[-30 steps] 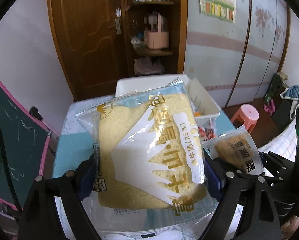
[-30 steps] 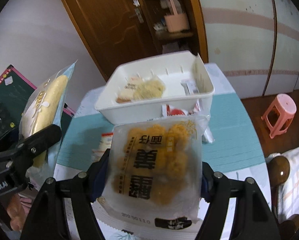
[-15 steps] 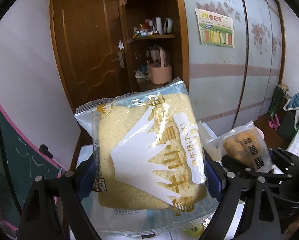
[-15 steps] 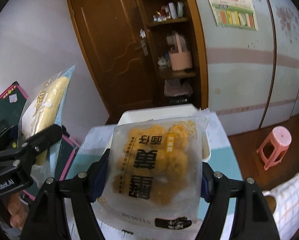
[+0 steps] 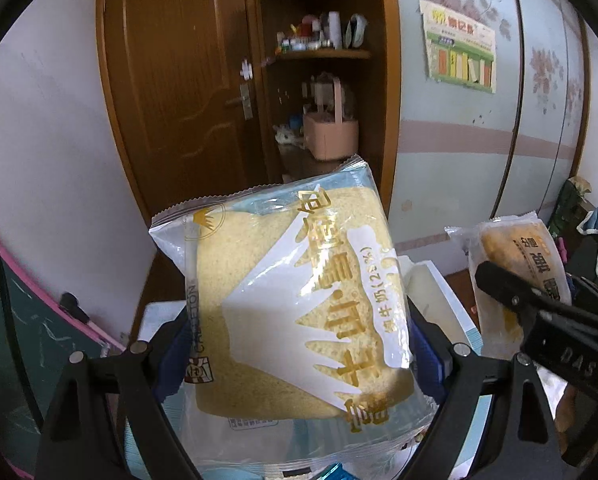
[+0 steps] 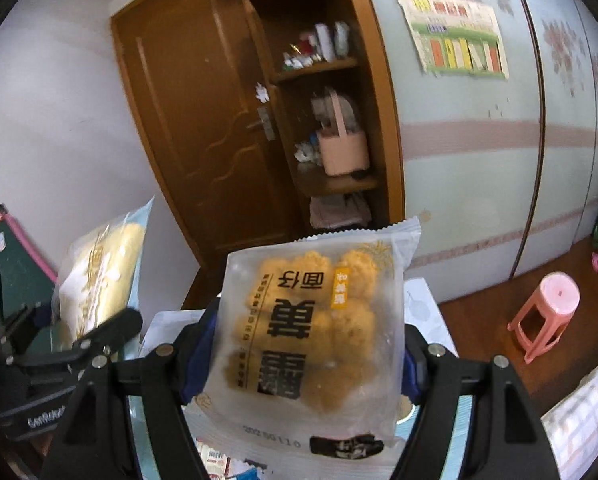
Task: Organize snacks
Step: 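Lower both bags into the white tray and open both tools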
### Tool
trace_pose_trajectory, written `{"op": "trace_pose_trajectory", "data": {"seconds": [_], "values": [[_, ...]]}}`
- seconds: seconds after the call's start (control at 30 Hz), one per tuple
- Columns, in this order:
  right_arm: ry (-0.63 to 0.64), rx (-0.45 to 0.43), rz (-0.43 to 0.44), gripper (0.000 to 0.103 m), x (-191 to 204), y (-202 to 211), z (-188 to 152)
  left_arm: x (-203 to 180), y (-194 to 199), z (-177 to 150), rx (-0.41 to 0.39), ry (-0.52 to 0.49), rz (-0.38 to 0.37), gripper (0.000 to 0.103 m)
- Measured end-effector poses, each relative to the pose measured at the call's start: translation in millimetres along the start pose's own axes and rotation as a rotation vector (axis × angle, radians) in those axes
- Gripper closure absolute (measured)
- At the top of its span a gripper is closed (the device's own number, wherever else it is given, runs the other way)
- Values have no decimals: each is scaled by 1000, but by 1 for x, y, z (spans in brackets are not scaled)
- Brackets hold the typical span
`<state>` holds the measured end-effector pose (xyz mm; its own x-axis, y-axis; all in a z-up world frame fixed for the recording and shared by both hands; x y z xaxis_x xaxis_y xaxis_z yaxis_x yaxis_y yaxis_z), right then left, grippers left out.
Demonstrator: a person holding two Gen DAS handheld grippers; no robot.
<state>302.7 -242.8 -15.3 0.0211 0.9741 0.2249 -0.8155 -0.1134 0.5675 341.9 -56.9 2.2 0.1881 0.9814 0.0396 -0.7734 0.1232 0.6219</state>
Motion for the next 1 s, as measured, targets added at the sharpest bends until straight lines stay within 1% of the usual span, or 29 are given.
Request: {"op": "trace_pose_trajectory", "data": {"seconds": [0.27,0.37,0.4,0.43,0.47,0.53,0.57,0.63,0.7,0.8,0.9,1.0], "values": [[-44,125,-45,29,-23,-65,-28,-1,-67,-23,91,17,6,13],[-46,160,-56,29,-27,-80,-40,-3,-86,-34,120,17,2,13],[-47,172,-54,28,-29,-85,-43,-4,-92,-37,127,14,-3,12],[-50,185,-46,23,-29,-90,-46,-6,-96,-40,134,10,-13,12],[-56,197,-32,22,-30,-94,-48,-8,-103,-42,143,5,-30,11],[-88,215,-7,22,-33,-100,-54,-12,-119,-50,190,-12,-63,5],[-104,223,6,22,-35,-101,-56,-13,-125,-55,209,-17,-60,4],[-120,231,15,19,-37,-102,-60,-12,-135,-61,222,-28,-26,4],[-119,245,2,18,-38,-101,-64,-11,-139,-65,228,-24,-14,4],[-122,266,-3,17,-38,-100,-69,-11,-140,-70,241,11,-43,4],[-133,279,5,17,-37,-99,-72,-11,-139,-71,238,27,-46,4],[-131,286,12,17,-32,-96,-75,-10,-126,-76,230,28,-45,4]]}}
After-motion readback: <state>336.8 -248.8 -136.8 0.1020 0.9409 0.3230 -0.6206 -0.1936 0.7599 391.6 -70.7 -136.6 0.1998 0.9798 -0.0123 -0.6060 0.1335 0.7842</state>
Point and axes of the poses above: each gripper's, at about its wrist camera, not at the fingertips, and y roughly against the way its jaws point, x to its left, z to its top, the point moved 8 cm from there along -y, roughly the way its jaws point
